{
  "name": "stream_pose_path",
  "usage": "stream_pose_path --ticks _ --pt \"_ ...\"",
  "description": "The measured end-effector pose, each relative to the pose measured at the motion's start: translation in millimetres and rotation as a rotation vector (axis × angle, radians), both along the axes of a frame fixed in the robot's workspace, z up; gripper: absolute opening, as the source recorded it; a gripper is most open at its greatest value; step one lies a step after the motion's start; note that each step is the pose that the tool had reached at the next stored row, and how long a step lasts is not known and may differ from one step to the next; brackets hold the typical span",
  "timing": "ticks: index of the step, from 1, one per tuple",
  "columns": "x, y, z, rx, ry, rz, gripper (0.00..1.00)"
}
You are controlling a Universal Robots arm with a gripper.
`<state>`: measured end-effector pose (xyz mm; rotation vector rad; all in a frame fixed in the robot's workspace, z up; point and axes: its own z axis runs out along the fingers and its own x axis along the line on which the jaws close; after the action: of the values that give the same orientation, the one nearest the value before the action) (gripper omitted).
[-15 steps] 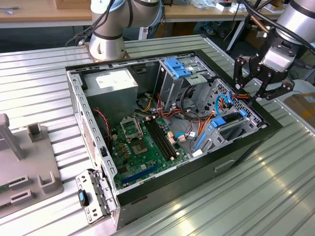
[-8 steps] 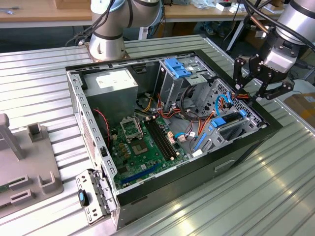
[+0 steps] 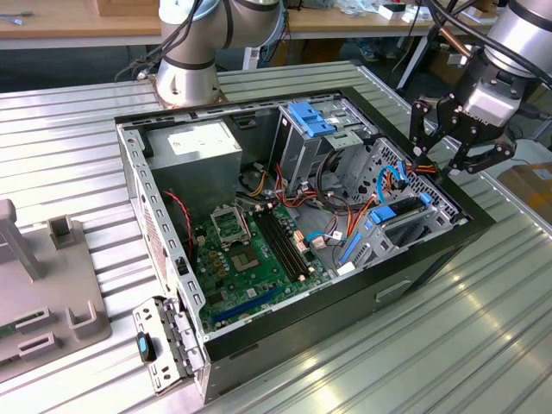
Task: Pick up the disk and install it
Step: 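Insert the first disk wire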
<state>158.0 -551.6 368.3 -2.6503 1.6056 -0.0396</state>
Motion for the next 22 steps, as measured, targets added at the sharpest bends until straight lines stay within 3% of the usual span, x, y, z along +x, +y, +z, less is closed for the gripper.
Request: stream_pose_path --ticks 13,15,17,18,22 --pt "3.7 2.4 -0.1 -0.0002 0.0000 0.014 0.44" --pt "5.2 2.4 -0.3 -0.0001 0.0000 0.038 0.44" --pt "8.9 2.3 0.2 -0.0009 0.0000 0.121 0.44" --pt "8.8 2.4 2.9 -0.0004 0.0000 0.122 0.44" --pt "13.3 2.4 3.0 -0.0011 0.0011 0.145 0.44"
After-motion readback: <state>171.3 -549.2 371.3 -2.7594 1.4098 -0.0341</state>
